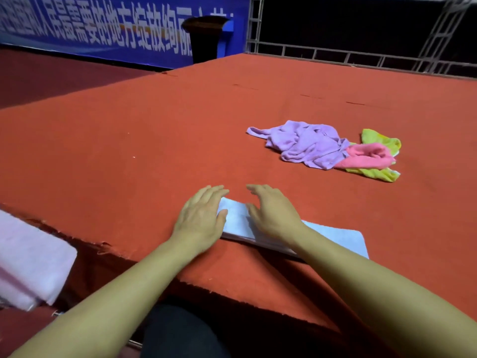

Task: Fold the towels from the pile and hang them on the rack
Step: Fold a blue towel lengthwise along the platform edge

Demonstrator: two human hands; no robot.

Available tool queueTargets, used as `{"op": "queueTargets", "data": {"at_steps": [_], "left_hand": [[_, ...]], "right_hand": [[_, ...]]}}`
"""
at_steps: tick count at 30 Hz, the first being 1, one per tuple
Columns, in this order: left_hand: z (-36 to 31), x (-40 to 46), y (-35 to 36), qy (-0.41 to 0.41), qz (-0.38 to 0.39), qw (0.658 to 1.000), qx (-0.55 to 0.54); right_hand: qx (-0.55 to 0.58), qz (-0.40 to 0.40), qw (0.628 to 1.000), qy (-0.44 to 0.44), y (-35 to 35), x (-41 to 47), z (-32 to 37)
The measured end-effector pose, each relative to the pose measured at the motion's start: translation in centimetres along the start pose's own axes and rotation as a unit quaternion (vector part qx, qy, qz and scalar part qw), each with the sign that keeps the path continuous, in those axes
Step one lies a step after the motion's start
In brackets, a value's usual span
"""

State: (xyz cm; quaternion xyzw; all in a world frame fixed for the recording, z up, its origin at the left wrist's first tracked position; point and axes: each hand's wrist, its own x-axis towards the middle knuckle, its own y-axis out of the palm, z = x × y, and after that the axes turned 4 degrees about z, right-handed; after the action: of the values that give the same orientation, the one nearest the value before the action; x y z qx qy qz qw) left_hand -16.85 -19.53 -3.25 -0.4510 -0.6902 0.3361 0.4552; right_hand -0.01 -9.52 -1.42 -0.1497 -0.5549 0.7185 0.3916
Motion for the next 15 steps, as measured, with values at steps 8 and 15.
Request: {"op": "queueTargets", "data": {"at_steps": [8,15], "left_hand": [[1.4,1.1,1.3,0.009,0.273,0.954,0.12],[-5.3,2.3,0.7,0.087,0.171,0.968,0.16]], "right_hand": [[-0.127,0.193,0.962,0.148,-2.2,-7.9,-8.0],[-0.105,0.126,0.977,0.135,-4.5,-8.9,-8.6]]}}
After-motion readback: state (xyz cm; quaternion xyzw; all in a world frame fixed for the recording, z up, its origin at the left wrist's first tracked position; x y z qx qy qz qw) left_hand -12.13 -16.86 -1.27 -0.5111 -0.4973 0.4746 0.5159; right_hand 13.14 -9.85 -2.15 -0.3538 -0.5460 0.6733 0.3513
